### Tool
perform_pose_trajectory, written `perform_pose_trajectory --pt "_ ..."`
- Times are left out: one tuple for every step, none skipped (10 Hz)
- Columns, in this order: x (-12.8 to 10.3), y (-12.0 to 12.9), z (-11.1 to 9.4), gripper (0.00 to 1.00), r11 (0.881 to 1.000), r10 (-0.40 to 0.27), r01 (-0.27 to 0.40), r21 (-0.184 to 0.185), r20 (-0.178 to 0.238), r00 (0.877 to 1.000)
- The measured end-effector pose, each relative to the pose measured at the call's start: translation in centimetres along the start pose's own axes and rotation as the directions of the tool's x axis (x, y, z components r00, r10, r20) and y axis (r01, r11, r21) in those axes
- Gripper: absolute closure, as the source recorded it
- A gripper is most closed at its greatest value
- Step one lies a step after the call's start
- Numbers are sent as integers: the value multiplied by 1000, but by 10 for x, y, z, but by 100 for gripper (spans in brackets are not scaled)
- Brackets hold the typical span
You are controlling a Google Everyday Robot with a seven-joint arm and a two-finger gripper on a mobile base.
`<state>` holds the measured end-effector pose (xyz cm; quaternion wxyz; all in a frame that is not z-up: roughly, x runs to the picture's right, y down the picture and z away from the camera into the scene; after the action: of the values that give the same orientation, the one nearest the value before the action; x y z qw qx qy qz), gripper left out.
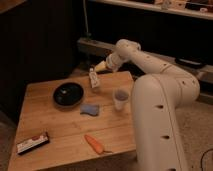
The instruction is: Place the bottle in the ceramic bowl
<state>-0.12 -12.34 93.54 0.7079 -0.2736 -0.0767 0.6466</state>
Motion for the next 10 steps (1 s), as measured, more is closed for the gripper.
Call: perform_pose_trajectory --pt "0 0 5 20 1000 -1 1 -3 -5 1000" --pt "0 0 12 20 1000 -2 2 -7 -12 1000" --pt "2 1 22 20 1000 -1 0 -16 -21 1000" --pt "3 2 29 20 1000 1 -2 -24 -27 1000" --pt "4 3 36 20 999 3 -4 -32 -32 999" --pt "4 5 42 20 999 3 -5 -42 -36 999" --pt "4 8 46 20 999 2 -4 -49 -39 999" --pt "3 10 49 20 999 0 -3 -55 -42 999" --pt "3 16 54 20 998 -4 0 -66 -48 999" --pt "4 19 58 20 997 -6 2 -75 -54 999"
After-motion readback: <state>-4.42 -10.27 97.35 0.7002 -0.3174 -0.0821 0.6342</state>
